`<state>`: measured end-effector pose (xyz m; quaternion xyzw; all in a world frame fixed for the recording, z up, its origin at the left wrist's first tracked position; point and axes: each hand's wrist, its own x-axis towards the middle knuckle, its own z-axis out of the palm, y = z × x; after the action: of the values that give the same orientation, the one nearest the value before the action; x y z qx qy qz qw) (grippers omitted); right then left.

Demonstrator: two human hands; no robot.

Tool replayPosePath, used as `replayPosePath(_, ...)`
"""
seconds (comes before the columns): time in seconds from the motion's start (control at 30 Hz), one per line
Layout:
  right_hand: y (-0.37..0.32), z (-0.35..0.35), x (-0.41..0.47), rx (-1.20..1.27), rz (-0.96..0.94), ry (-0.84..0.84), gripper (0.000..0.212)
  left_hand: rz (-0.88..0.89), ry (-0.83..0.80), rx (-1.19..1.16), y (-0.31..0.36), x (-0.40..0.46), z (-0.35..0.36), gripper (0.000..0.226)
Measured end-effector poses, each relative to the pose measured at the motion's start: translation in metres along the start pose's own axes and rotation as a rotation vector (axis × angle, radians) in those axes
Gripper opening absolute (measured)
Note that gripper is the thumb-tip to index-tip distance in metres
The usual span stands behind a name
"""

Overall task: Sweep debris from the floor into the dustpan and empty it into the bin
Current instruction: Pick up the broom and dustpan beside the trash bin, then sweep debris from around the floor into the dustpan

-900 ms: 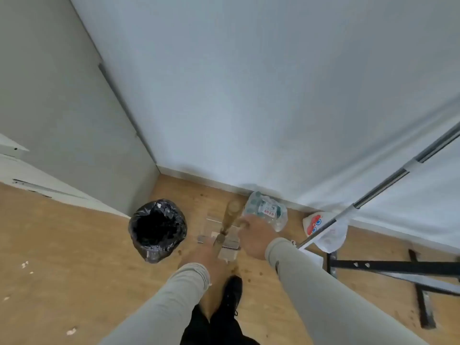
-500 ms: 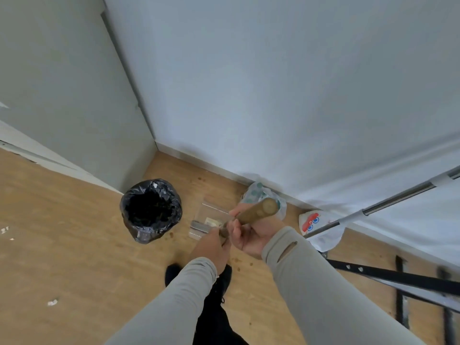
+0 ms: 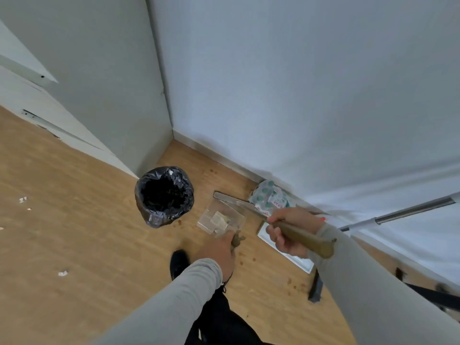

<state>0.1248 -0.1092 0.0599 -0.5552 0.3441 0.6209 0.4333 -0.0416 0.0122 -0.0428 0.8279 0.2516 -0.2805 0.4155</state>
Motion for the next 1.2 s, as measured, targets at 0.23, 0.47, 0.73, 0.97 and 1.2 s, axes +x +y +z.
replayPosePath(0.23,0.034,-0.002,-0.025,-0.088,-0.1,0.079,0.018,-0.026,-0.061,0.109,-0.013,-0.044,-0.038,0.033)
replayPosePath(0.47,0.074,-0.004,-0.04,-0.273,-0.113,0.017,0.032,-0.144,-0.063,0.169,-0.021,-0.132,-0.029,0.036)
replayPosePath(0.73,0.141,0.027,-0.042,-0.508,-0.04,-0.084,0.02,-0.408,0.091,0.39,-0.059,-0.245,0.003,0.034)
replayPosePath(0.97,0.194,0.12,-0.017,-0.73,-0.102,-0.177,0.019,-0.618,0.284,0.204,-0.158,-0.348,0.028,0.023)
replayPosePath(1.2,0.248,0.253,-0.011,-0.825,-0.158,-0.285,0.015,-0.782,0.488,-0.051,-0.262,-0.444,0.035,0.018)
